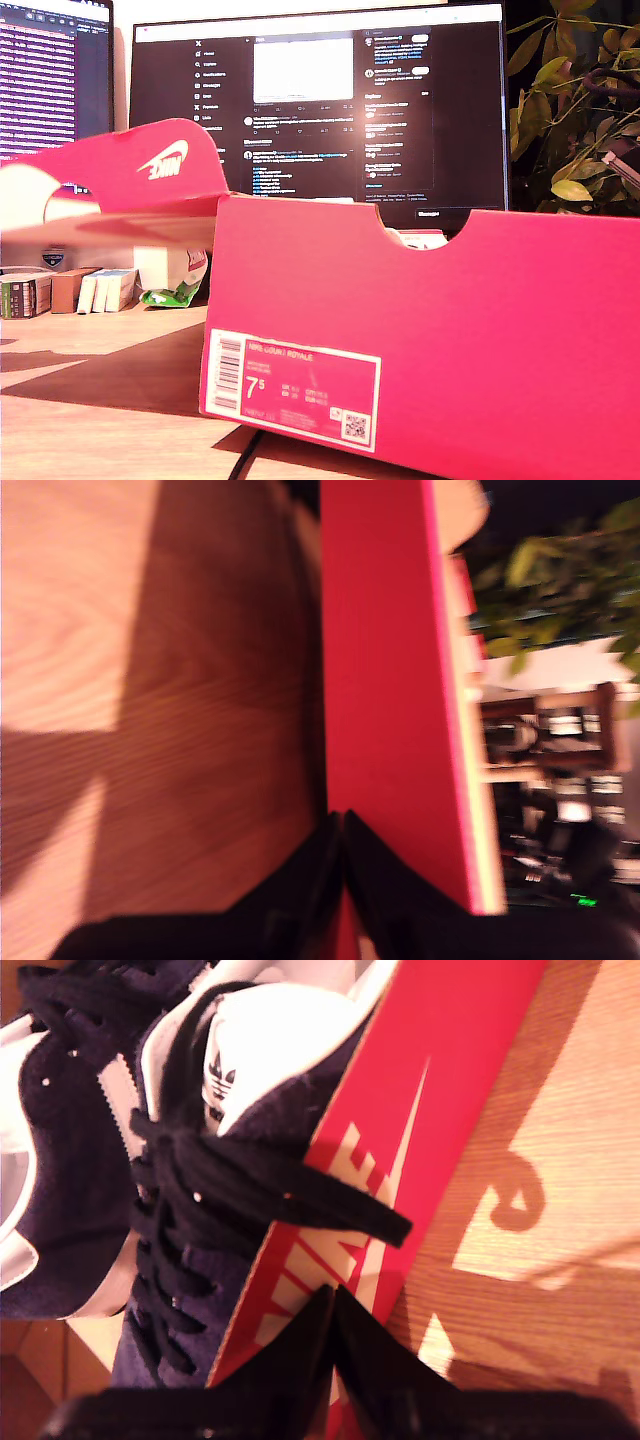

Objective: Close the red shoebox by pushing the lid with your left arm and holding the box in place with your right arm

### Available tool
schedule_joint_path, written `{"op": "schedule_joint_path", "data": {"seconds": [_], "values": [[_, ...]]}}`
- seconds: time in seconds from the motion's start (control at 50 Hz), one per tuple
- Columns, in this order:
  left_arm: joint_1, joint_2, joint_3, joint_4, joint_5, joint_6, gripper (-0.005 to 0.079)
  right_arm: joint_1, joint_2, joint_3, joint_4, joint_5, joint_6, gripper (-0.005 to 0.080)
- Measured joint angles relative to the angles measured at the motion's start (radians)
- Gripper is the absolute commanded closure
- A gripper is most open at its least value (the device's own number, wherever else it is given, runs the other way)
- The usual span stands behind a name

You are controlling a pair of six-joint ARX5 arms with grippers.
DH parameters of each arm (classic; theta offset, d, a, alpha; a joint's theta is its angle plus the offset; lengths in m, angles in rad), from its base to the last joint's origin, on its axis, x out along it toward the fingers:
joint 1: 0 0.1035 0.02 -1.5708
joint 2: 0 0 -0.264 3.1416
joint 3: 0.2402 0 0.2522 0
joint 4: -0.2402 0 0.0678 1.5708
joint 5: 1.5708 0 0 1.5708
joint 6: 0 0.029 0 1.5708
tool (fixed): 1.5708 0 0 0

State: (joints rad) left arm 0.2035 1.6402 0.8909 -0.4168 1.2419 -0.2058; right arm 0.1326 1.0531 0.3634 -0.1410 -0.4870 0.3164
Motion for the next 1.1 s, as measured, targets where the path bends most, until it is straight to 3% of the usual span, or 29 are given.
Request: {"op": "schedule_joint_path", "data": {"seconds": [0.6, 1.1], "values": [[-0.049, -0.284, 0.071, -0.057, 0.044, -0.031, 0.0761, 0.034, 0.002, 0.000, 0.028, 0.007, -0.003, 0.0764], [-0.267, -0.356, 0.140, 0.102, 0.057, -0.132, 0.0761, 0.038, 0.005, 0.000, 0.050, 0.016, -0.003, 0.0764]]}}
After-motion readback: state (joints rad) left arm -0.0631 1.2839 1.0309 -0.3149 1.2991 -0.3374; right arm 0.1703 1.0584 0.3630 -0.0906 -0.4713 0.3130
